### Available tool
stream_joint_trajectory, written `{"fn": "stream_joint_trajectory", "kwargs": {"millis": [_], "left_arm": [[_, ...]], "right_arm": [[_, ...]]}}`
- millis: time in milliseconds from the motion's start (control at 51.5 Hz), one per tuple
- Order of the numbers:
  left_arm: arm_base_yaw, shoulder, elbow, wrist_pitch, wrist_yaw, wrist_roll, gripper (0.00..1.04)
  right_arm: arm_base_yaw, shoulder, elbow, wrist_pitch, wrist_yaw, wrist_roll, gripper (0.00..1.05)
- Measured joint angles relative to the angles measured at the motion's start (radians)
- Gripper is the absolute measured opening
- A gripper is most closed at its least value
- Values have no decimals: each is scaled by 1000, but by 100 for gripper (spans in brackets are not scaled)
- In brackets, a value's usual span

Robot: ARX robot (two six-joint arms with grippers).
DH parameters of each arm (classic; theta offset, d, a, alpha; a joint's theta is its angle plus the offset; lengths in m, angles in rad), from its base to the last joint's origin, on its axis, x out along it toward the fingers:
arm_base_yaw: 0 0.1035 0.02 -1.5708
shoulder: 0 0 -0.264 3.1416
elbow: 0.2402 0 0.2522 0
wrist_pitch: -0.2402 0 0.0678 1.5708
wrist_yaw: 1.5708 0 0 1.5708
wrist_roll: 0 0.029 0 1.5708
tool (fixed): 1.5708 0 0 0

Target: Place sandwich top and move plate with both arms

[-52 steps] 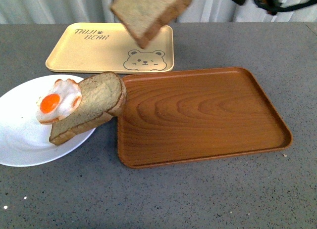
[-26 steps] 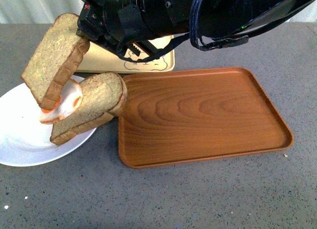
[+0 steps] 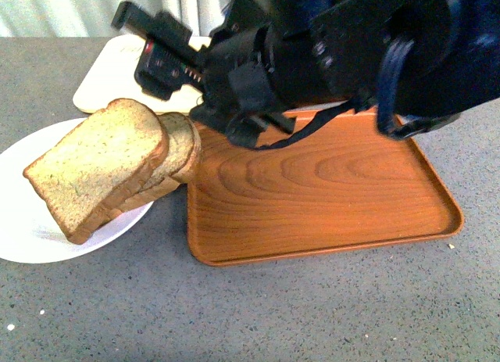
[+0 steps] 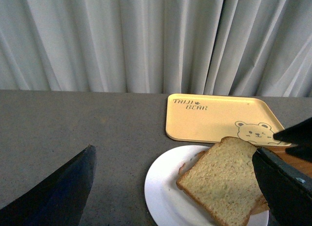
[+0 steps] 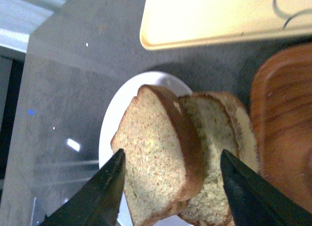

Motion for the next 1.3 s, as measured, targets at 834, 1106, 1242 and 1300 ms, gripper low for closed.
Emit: {"fn": "stream_joint_trajectory", "kwargs": {"millis": [834, 1106, 1242, 1300], "left_arm": [[0, 0, 0, 0, 0, 0, 96], [0, 0, 0, 0, 0, 0, 96], [0, 0, 0, 0, 0, 0, 96], [0, 0, 0, 0, 0, 0, 96]], "right_arm": [[-384, -771, -866, 583, 473, -752, 2], [-457, -952, -980, 512, 405, -752, 2], [-484, -986, -1045, 541, 376, -752, 2], [-495, -1030, -1062, 506, 365, -753, 2]]}}
